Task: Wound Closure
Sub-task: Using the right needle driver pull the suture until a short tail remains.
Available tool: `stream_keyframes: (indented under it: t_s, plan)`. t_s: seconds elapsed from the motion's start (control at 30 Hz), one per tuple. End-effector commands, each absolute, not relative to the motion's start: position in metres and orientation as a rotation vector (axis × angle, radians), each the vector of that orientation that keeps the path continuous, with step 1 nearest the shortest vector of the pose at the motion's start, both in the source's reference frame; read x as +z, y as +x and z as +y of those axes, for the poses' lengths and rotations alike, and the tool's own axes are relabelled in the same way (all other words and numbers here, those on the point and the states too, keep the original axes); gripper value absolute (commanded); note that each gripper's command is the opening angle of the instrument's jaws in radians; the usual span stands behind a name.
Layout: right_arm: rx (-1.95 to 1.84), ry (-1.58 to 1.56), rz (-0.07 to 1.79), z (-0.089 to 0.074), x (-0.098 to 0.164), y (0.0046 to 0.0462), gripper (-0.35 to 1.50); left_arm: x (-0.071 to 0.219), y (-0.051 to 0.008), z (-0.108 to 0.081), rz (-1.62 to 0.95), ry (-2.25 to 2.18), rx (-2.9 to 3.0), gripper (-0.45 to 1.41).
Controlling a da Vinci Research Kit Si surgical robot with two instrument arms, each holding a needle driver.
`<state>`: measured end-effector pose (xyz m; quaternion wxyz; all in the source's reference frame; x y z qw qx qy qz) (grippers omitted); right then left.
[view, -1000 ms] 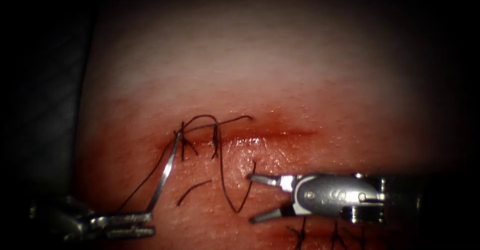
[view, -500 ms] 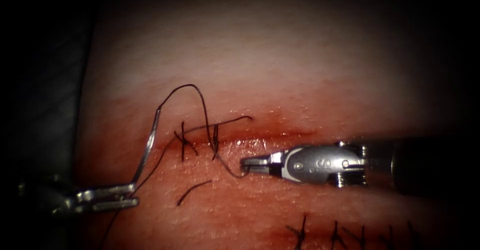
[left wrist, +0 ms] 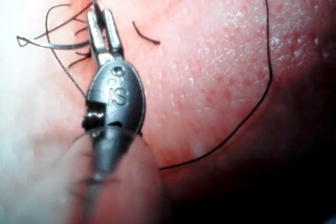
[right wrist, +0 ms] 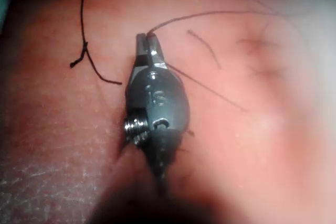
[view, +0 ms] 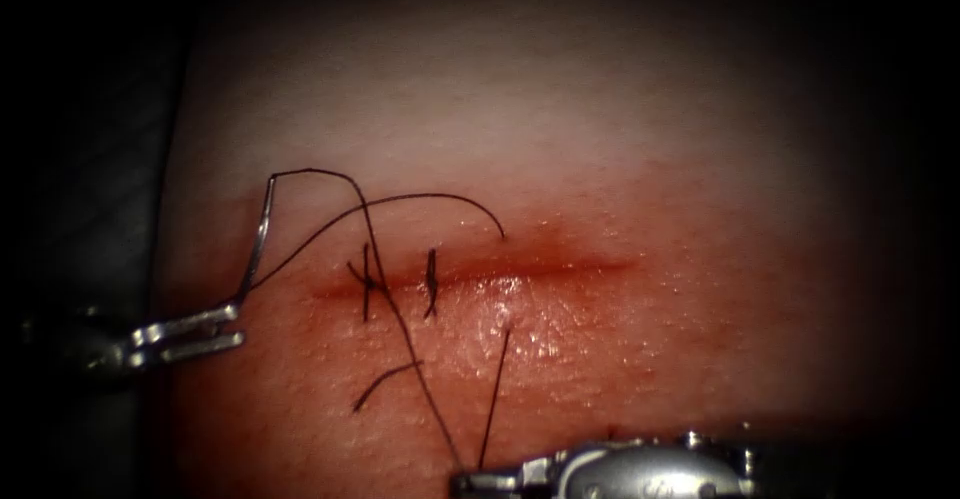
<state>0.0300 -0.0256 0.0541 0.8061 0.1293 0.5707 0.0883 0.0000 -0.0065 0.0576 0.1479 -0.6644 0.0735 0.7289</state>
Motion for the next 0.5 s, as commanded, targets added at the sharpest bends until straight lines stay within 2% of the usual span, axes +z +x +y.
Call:
stream_keyframes:
  t_s: [0.03, 0.07, 0.13, 0.17, 0.2, 0.27, 0.5]
  plan:
    - [0.187, 0.277, 1.223, -0.0264, 0.0538, 0.0317, -0.35, 0.0579, -0.0004, -0.0066, 0.212, -1.911, 2.098, -0.45]
    - [0.192, 0.274, 1.216, -0.0261, 0.0538, 0.0318, -0.27, 0.0578, -0.0003, -0.0066, 0.211, -1.91, 2.099, -0.45]
    - [0.206, 0.256, 1.215, -0.0255, 0.0541, 0.0317, 0.41, 0.0577, 0.0, -0.0066, 0.209, -1.91, 2.1, -0.45]
    - [0.198, 0.182, 1.215, -0.0244, 0.0546, 0.0314, 1.13, 0.0578, 0.0006, -0.0063, 0.203, -1.91, 2.101, -0.45]
    - [0.189, 0.103, 1.204, -0.0231, 0.0553, 0.0308, 1.36, 0.0579, 0.0013, -0.0061, 0.199, -1.907, 2.103, -0.45]
    - [0.182, 0.059, 1.2, -0.0219, 0.0558, 0.0302, 1.43, 0.058, 0.0019, -0.0057, 0.203, -1.886, 2.109, -0.45]
    - [0.167, -0.019, 1.17, -0.0166, 0.0601, 0.0274, 1.41, 0.0589, 0.0035, -0.0048, 0.25, -1.823, 2.11, -0.45]
